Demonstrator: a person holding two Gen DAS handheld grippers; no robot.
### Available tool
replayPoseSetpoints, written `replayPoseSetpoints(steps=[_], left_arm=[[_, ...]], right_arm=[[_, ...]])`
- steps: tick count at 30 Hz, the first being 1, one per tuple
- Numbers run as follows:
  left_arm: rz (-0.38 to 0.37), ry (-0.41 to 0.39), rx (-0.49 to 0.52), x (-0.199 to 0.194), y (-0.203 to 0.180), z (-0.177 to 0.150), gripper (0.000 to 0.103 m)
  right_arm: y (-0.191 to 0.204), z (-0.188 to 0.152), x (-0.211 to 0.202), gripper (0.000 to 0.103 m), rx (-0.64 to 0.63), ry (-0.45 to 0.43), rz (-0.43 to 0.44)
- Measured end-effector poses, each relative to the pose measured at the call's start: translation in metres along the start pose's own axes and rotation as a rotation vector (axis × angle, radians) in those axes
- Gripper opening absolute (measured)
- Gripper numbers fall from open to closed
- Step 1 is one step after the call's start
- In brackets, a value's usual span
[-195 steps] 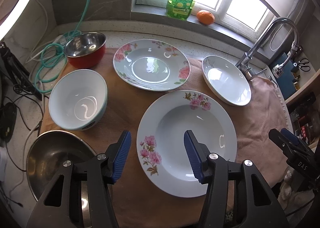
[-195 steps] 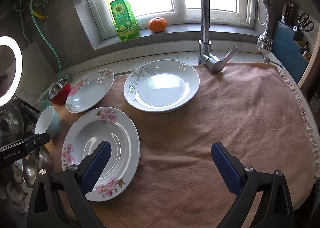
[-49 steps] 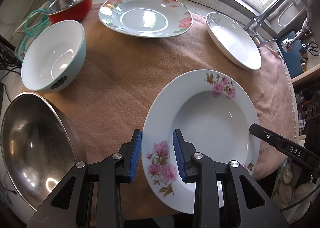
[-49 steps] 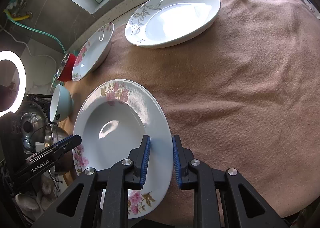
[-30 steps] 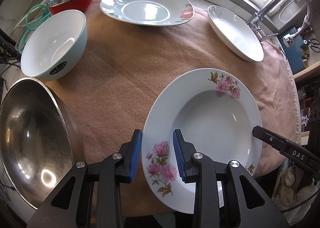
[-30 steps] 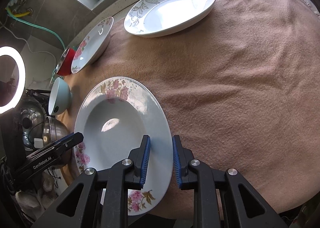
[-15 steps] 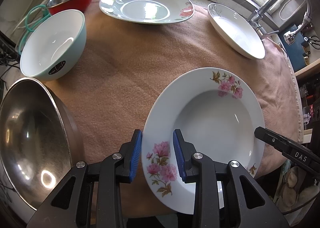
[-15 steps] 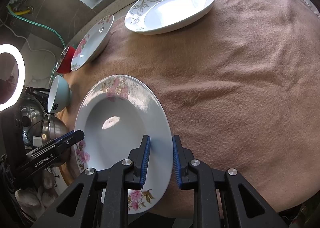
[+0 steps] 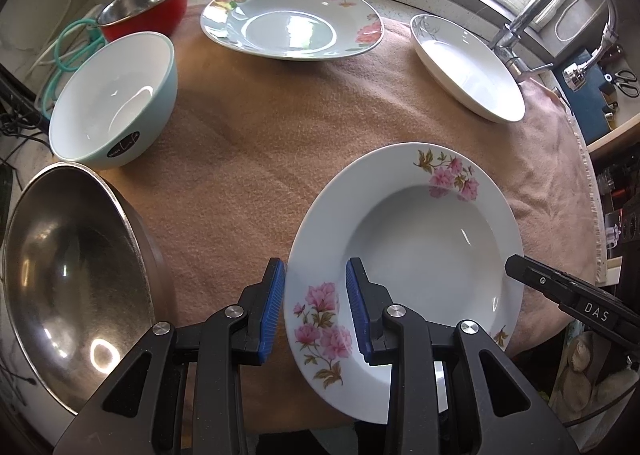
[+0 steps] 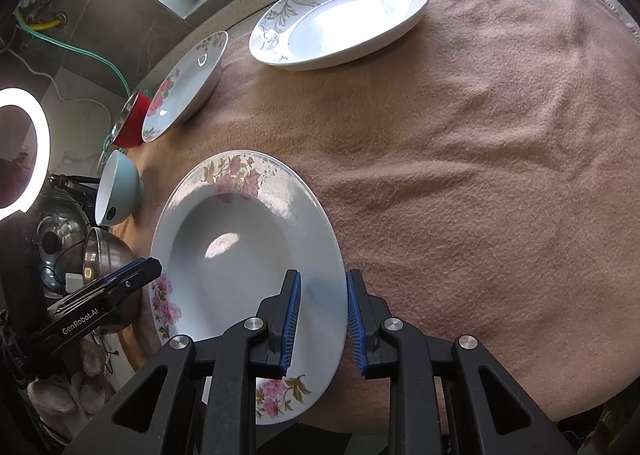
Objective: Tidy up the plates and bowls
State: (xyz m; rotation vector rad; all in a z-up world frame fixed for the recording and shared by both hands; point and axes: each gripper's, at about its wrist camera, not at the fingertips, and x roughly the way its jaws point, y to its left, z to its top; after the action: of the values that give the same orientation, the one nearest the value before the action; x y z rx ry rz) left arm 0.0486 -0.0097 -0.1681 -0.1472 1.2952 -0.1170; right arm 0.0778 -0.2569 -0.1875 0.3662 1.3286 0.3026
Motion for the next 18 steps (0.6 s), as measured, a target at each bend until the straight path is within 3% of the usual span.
replayPoseSetpoints(steps=[10,18], left_arm=[[0.015,-0.077,0.003,-0.025,-0.003,0.002,0.030],[-0.030,-0.134,-0.029,-0.046,0.004,0.000,0.030]], right_arm=[[-0.006,-0.001,-0.026,0.022,0.001,-0.070,-0.023],[0.002,-0.002,-0.052,0.022,-0.015,-0.142,-0.026]])
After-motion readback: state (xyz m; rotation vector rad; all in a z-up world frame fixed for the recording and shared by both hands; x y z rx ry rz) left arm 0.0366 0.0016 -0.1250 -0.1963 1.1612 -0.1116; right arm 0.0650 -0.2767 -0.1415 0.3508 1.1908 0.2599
